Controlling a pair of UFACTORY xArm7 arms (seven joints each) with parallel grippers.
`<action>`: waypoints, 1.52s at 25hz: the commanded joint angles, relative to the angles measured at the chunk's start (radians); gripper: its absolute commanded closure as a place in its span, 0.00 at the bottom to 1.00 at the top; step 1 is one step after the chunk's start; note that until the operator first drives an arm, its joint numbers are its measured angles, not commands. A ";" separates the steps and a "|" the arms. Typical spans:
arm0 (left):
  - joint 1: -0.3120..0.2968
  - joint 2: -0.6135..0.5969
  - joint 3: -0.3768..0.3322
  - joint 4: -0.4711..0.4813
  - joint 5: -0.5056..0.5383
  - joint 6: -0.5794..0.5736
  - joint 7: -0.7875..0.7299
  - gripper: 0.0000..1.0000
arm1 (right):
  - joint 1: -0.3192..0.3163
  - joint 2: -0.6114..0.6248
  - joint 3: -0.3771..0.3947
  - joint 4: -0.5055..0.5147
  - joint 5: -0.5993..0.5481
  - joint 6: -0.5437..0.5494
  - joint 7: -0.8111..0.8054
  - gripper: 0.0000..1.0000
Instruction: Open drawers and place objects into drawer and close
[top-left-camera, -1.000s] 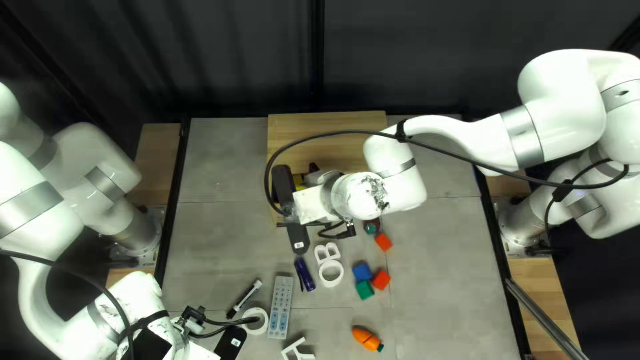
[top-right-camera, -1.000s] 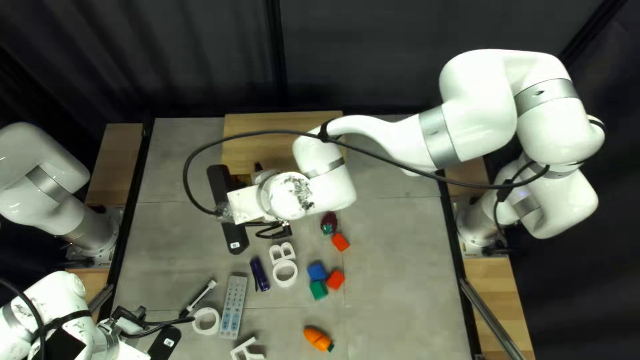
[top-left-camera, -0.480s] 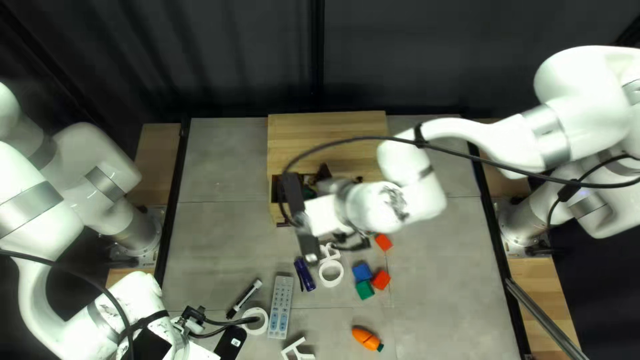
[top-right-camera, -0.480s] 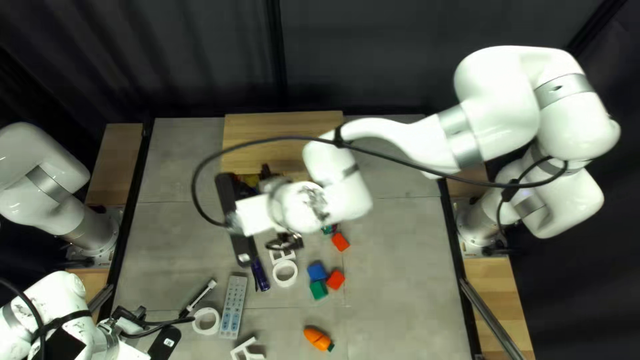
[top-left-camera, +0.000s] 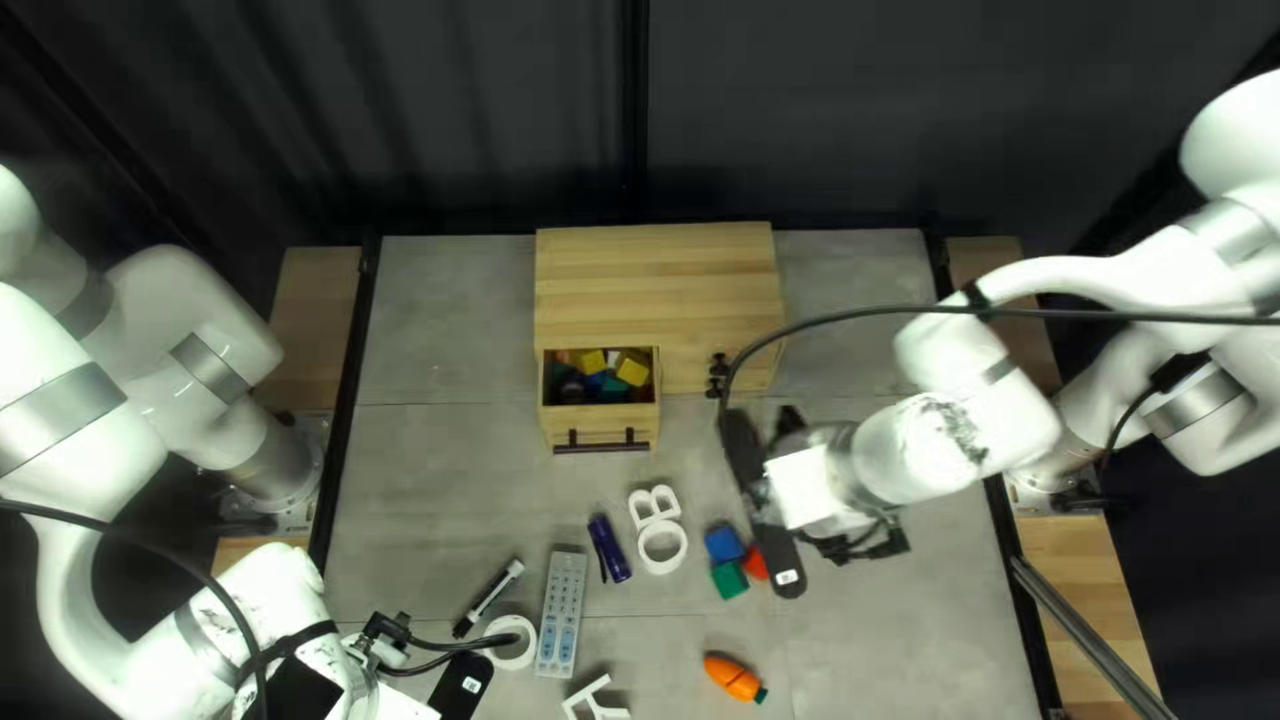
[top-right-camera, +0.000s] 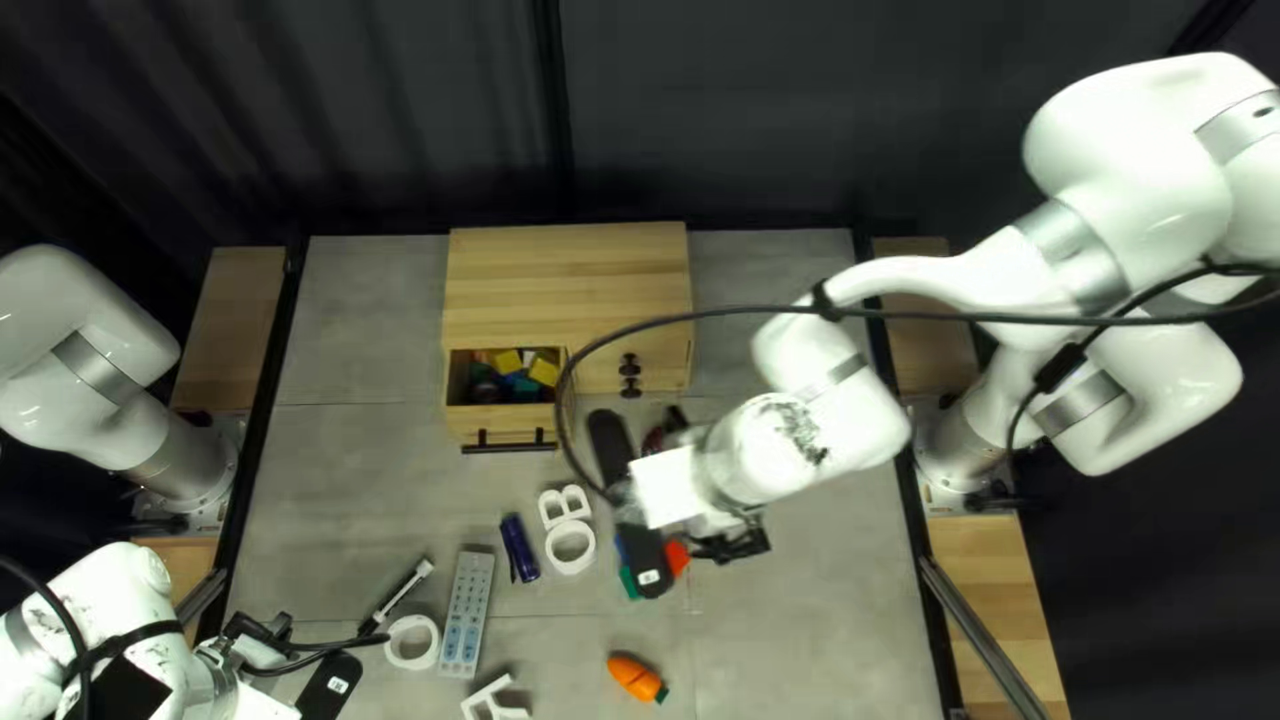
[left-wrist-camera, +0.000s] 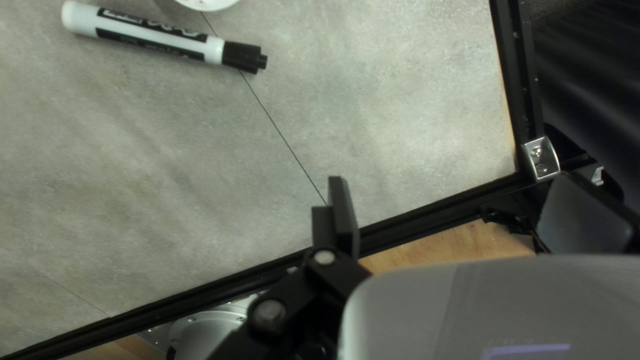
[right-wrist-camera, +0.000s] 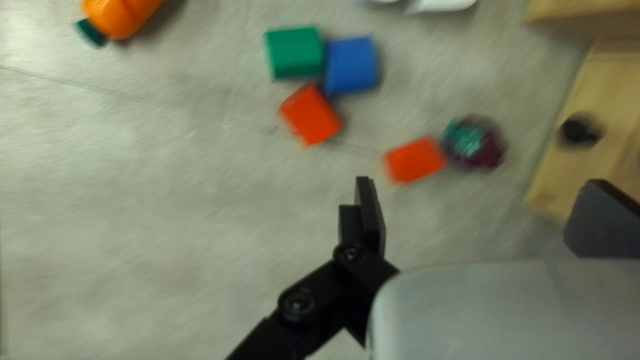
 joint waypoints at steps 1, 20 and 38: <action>0.000 0.000 0.000 0.000 0.000 0.000 0.000 0.00 | -0.031 0.106 -0.038 0.087 0.120 0.096 0.129 0.00; 0.000 0.000 0.000 0.000 0.000 0.000 0.000 0.00 | -0.008 0.382 -0.062 0.170 -0.052 0.005 0.502 0.00; 0.000 0.000 0.000 0.000 0.000 0.000 0.000 0.00 | 0.070 0.453 -0.087 0.133 -0.252 -0.093 0.865 0.00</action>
